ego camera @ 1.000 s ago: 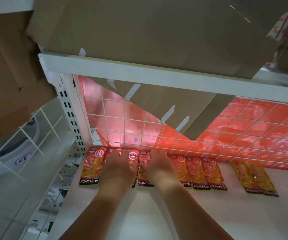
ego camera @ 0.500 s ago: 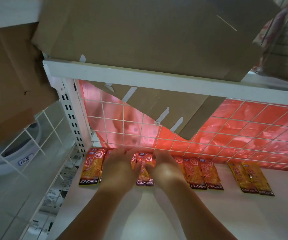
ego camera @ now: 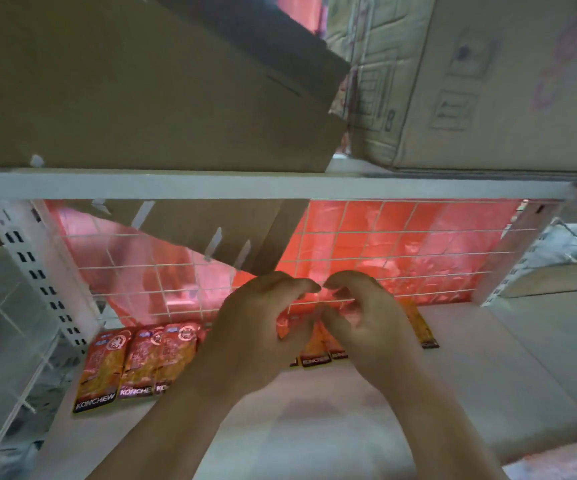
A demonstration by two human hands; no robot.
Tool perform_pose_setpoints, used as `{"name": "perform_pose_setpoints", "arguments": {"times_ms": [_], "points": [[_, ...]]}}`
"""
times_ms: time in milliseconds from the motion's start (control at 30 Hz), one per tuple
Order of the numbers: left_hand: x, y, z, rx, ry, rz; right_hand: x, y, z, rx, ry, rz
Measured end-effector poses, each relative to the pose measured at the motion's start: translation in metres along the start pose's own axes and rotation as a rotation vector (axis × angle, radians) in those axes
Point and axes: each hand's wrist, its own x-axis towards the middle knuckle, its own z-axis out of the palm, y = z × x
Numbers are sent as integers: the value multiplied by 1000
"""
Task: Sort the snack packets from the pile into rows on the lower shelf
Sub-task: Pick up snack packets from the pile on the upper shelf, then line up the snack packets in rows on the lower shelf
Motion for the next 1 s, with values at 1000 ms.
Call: {"name": "perform_pose_setpoints", "arguments": {"times_ms": [1000], "points": [[153, 520, 204, -221, -30, 672, -255, 28, -621, -504, 744, 13]]}}
